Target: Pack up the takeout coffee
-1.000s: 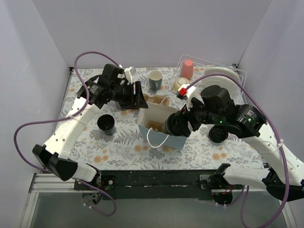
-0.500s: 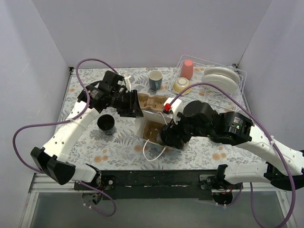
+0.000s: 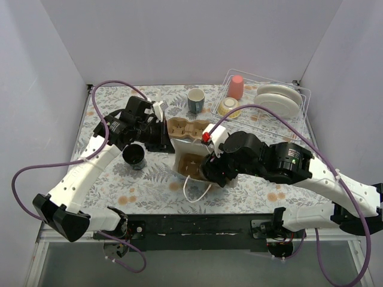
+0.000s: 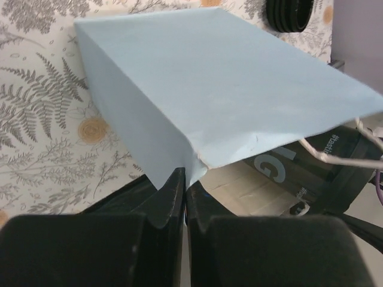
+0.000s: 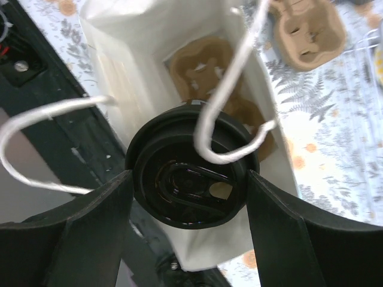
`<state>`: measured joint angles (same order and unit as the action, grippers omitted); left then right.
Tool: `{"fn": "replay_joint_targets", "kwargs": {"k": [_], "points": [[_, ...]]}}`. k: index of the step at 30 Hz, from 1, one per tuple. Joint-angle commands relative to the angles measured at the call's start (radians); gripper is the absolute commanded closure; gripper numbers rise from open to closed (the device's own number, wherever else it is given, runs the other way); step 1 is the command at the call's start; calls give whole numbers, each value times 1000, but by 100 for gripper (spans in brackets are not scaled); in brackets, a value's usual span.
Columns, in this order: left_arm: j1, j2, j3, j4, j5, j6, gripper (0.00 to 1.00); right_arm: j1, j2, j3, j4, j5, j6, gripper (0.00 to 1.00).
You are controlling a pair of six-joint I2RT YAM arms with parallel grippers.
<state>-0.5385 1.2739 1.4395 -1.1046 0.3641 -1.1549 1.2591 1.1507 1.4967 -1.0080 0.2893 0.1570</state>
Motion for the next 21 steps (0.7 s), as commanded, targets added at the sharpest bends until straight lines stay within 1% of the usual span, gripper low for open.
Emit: {"fn": "replay_joint_targets", "kwargs": {"k": [1, 2, 3, 5, 7, 8, 10, 13, 16, 17, 18, 20, 21], "points": [[2, -27, -4, 179, 78, 37, 100, 8, 41, 147, -33, 97, -125, 72], [2, -34, -16, 268, 90, 55, 100, 10, 72, 164, -43, 102, -151, 72], [2, -39, -37, 297, 110, 67, 100, 10, 84, 175, -64, 109, -187, 72], [2, -51, -36, 337, 122, 118, 100, 17, 102, 165, -87, 108, -208, 71], [2, -64, -51, 348, 145, 150, 100, 31, 96, 123, -80, 109, -224, 71], [2, -71, -60, 354, 159, 187, 100, 46, 81, 76, -63, 128, -229, 71], [2, -85, -102, 370, 174, 217, 100, 57, 66, 40, -46, 151, -243, 71], [2, -113, -157, 399, 208, 274, 100, 75, 55, -1, -38, 229, -266, 71], [2, -110, -148, 361, 184, 304, 100, 82, 52, -53, -15, 274, -299, 71], [2, -107, -143, 355, 162, 304, 97, 85, 50, -65, -1, 281, -306, 71], [2, -110, -140, 353, 148, 297, 90, 86, 49, -93, 8, 280, -309, 71], [2, -111, -131, 332, 110, 268, 70, 95, 41, -114, 32, 277, -303, 71], [2, -114, -126, 318, 95, 258, 53, 98, 38, -124, 40, 277, -298, 71]]}}
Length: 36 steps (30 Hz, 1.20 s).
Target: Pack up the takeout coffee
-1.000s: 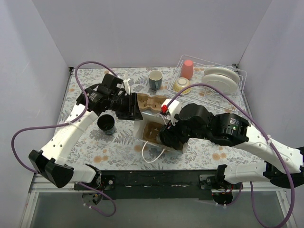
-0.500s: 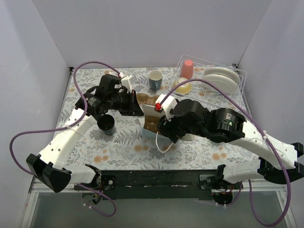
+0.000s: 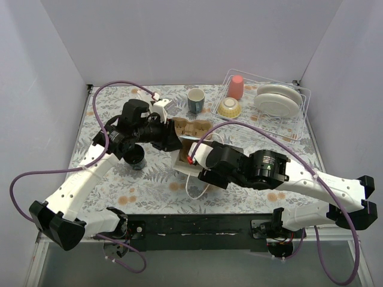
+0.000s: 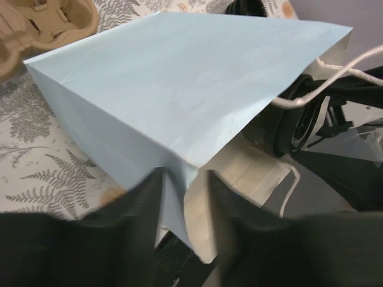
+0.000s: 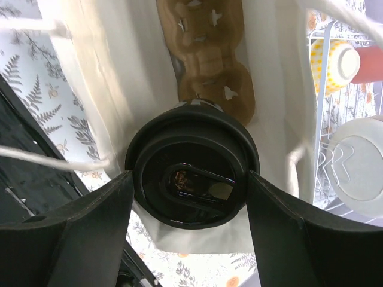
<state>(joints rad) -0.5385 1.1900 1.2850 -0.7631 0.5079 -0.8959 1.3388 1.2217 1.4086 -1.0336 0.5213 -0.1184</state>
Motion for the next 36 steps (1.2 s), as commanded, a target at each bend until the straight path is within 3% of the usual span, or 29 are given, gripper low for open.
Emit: {"fn": "replay_joint_targets", "kwargs": {"k": [1, 10, 26, 29, 36], "points": [[2, -32, 33, -63, -60, -23, 50, 28, -39, -51, 72, 43, -18, 71], [0, -171, -58, -168, -57, -213, 46, 85, -47, -82, 102, 42, 31, 71], [0, -211, -145, -200, -71, -241, 47, 89, -2, -68, 141, 85, 65, 71], [0, -211, -174, -170, -65, -256, 51, 89, -7, -71, 156, 80, 49, 71], [0, -191, -190, -107, -28, -262, 73, 89, 5, -59, 173, 66, -7, 71]]}}
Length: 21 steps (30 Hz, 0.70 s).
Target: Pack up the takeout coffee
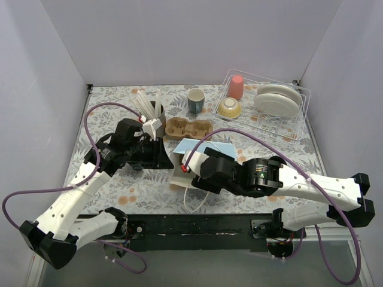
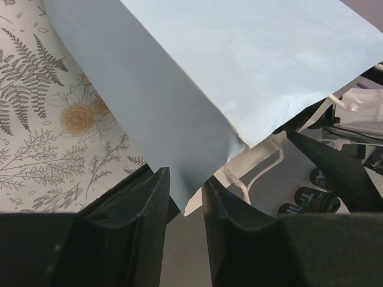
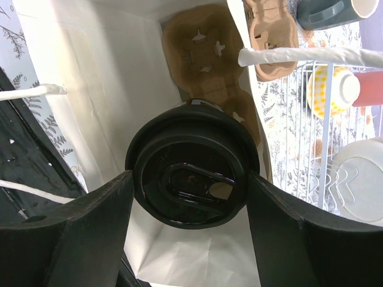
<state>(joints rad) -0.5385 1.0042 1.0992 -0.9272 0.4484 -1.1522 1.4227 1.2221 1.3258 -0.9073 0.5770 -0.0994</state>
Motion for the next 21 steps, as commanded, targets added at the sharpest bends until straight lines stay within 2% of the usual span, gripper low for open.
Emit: {"fn": "replay_joint_targets", "kwargs": {"k": [1, 4, 5, 7, 15, 21], "points": [[0, -7, -9, 65, 32, -7, 77, 5, 5, 24, 56, 6, -28, 71], [-1, -3, -16, 93, 35, -3, 83, 5, 8, 18, 79, -20, -36, 71], [-2, -1, -19, 102, 39, -3, 91, 5, 11, 16, 93, -41, -48, 71], [0, 2, -27, 125, 53, -1, 99, 5, 13, 1, 128, -68, -75, 71], [0, 5, -39, 151, 91, 8, 100, -7, 46, -77, 217, -10, -247, 71], [0, 2, -48, 149, 108, 26, 100, -96, 14, -144, 303, -34, -325, 72]]}}
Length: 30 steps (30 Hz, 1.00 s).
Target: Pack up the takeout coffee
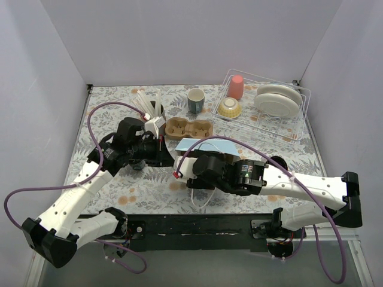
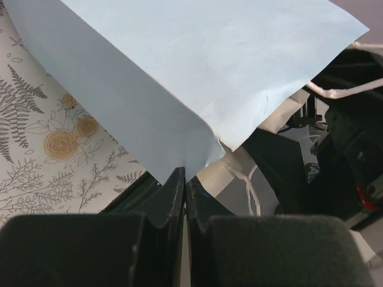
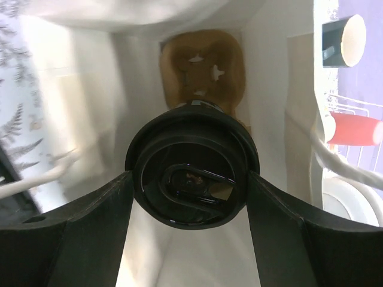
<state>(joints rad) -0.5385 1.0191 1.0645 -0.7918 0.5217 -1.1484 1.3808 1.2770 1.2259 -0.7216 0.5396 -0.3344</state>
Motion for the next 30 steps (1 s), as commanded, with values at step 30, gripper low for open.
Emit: {"fn": "replay_joint_targets", "kwargs": {"k": [30], "points": [[0, 49, 43, -57, 97, 58, 100, -190, -48, -195, 349, -181, -244, 75]]}}
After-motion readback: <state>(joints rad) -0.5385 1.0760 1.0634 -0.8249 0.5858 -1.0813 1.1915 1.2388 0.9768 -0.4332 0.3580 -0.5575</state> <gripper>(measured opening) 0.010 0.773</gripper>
